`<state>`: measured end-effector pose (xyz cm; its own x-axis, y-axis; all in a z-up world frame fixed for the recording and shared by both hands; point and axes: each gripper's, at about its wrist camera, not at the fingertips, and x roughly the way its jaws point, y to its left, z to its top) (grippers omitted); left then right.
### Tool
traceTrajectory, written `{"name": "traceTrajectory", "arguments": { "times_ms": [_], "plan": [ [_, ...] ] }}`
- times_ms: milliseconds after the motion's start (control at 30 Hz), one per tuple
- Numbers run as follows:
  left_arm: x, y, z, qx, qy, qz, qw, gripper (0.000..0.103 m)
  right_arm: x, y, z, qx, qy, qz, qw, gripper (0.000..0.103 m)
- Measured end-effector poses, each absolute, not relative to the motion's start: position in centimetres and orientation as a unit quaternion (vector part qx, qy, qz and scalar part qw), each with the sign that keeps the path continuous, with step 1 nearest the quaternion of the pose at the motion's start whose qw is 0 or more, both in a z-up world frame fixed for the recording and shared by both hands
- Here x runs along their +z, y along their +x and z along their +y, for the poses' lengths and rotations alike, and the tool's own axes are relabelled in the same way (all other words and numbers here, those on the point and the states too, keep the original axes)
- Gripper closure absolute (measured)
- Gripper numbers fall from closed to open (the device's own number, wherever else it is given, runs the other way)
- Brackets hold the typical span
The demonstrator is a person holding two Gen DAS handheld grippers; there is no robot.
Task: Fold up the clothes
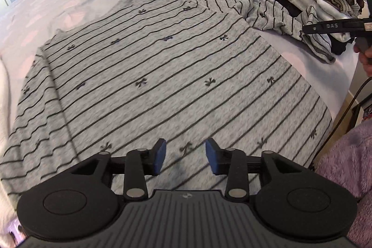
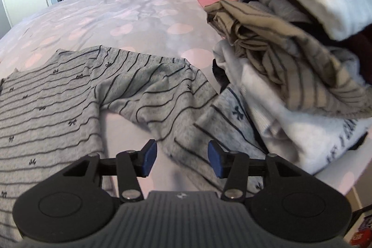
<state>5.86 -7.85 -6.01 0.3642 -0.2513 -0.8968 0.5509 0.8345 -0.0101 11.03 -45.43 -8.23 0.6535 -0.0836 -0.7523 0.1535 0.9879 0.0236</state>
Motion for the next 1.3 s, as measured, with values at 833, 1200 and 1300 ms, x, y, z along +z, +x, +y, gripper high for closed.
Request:
{"name": "traceTrajectory", "arguments": {
  "times_ms": [833,1200,1300],
  "plan": [
    [-6.6,3.2,-5.3,-0.213,0.069,0.515,0.828,0.065,-3.6,5.3,-32.9,0.227,0.026,0.395,0.89,0.093],
    [-6.8,1.8,-0.1,-0.161,0.033,0.523,0.836,0.065,-8.0,-0.4,-20.8,0.403,-0.133,0.477,0.769,0.093],
    [-6.7,1.4,-0.3,-0.175,0.039,0.521,0.835,0.065,-9.8,-1.0,-19.9,0.402,-0.156,0.496,0.754,0.089]
  ]
}}
